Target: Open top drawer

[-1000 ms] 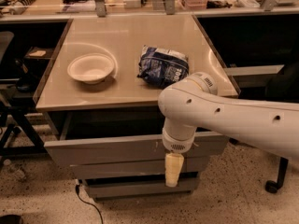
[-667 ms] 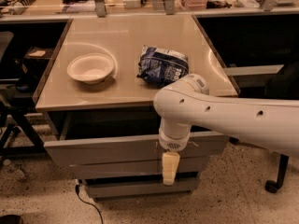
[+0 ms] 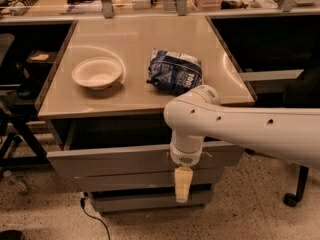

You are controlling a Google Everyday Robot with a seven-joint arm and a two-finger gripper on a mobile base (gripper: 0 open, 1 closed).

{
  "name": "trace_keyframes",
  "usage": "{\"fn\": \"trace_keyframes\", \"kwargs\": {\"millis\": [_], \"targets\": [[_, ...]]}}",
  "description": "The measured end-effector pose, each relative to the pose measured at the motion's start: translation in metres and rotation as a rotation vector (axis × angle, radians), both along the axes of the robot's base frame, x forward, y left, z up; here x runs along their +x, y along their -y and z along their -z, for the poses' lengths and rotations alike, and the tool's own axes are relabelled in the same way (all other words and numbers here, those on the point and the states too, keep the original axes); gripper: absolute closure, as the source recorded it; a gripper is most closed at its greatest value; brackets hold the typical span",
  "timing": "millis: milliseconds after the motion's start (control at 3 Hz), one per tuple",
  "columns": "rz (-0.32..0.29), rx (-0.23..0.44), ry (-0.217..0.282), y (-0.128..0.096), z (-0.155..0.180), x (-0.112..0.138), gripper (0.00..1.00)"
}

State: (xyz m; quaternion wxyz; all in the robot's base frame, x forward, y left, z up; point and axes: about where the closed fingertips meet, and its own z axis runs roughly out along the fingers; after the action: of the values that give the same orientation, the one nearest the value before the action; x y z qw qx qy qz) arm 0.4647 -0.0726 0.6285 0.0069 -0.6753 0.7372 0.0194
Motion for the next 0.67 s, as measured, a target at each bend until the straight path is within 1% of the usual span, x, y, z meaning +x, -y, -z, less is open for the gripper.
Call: {"fn": "trace_keyframes", "kwargs": {"millis": [333,667], "targets": [[-0.003,-0.007,-0.017,0.008,-0.005,-0.012,0.0],[0.016,-0.013,-0.057,0.039,-0.023,-0.048,0.0]]}}
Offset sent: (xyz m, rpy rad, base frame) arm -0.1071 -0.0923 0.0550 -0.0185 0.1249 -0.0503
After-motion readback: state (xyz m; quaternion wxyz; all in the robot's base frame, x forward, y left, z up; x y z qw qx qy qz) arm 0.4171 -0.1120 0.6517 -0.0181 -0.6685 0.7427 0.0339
